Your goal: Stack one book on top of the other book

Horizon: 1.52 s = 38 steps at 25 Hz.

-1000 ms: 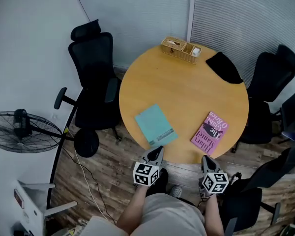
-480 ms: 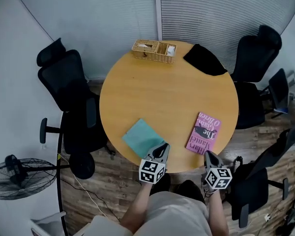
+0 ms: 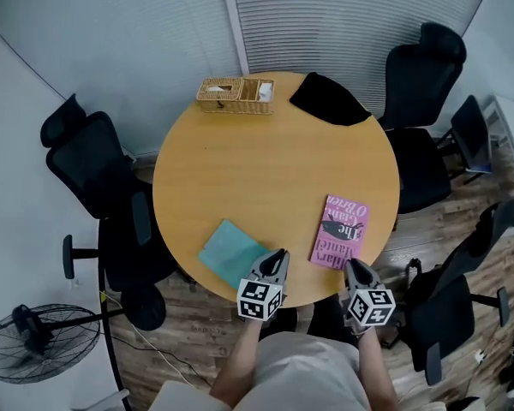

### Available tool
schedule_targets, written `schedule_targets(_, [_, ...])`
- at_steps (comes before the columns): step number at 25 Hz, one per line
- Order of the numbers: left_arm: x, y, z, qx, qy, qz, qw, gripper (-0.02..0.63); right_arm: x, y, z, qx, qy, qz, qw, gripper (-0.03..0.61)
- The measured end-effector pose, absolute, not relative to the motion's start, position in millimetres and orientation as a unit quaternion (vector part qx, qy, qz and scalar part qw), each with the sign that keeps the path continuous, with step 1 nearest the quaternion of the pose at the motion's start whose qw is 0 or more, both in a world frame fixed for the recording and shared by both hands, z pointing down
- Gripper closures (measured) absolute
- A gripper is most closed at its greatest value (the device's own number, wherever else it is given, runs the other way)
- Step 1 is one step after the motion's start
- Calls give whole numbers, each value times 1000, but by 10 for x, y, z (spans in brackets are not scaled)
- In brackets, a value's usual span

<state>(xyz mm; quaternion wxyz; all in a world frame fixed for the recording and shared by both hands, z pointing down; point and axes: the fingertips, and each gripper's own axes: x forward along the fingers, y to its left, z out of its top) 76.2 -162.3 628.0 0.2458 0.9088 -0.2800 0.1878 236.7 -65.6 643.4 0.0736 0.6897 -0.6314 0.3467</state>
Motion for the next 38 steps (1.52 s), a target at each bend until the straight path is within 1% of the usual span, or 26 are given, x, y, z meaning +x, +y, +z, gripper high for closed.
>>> schedule_targets(1, [781, -1635, 6287, 908, -280, 189, 246, 582, 2382, -670, 6446, 690, -631, 348, 70, 517])
schedule_targets(3, [837, -1661, 6296, 908, -280, 193, 244, 581, 2434, -697, 6464, 691, -630, 349, 66, 486])
schedule_targets(5, [932, -1678, 6304, 908, -278, 199, 241, 576, 2515, -708, 6481, 693, -627, 351, 65, 469])
schedule_targets(6, [991, -1683, 6316, 909, -276, 202, 240, 551, 2560, -707, 6493, 693, -625, 353, 63, 454])
schedule_targets(7, [1053, -1685, 6335, 909, -272, 207, 239, 503, 2605, -702, 6509, 695, -623, 355, 62, 439])
schedule_targets(8, [1118, -1685, 6358, 909, -268, 212, 239, 479, 2648, -694, 6530, 696, -620, 358, 61, 428])
schedule_targets(10, [1255, -1679, 6407, 910, -259, 222, 238, 458, 2729, -674, 6593, 696, -614, 367, 61, 402])
schedule_targets(12, [1410, -1649, 6476, 910, -240, 231, 248, 417, 2804, -658, 6671, 695, -609, 378, 59, 354])
schedule_targets(14, [1577, -1592, 6561, 907, -217, 224, 282, 389, 2871, -636, 6748, 691, -607, 389, 54, 337])
schedule_targets(16, [1723, -1558, 6657, 899, -203, 209, 327, 375, 2932, -627, 6832, 685, -606, 400, 54, 296])
schedule_targets(18, [1790, -1573, 6775, 890, -203, 216, 345, 353, 2966, -665, 6929, 681, -605, 410, 52, 290])
schedule_targets(21, [1850, -1589, 6952, 881, -204, 242, 351, 341, 2986, -722, 7101, 671, -600, 434, 36, 290])
schedule_targets(24, [2006, -1578, 7100, 873, -203, 246, 368, 341, 3110, -719, 7266, 665, -590, 457, 29, 290])
schedule_targets(30, [2006, -1692, 7465, 847, -235, 296, 373, 341, 3150, -830, 7543, 657, -580, 481, 41, 290])
schedule_targets(34, [2055, -1664, 7649, 838, -234, 335, 362, 341, 3135, -859, 7688, 649, -576, 493, 56, 290])
schedule_targets(38, [2106, -1655, 7762, 833, -231, 348, 362, 342, 3112, -880, 7790, 650, -571, 497, 70, 291])
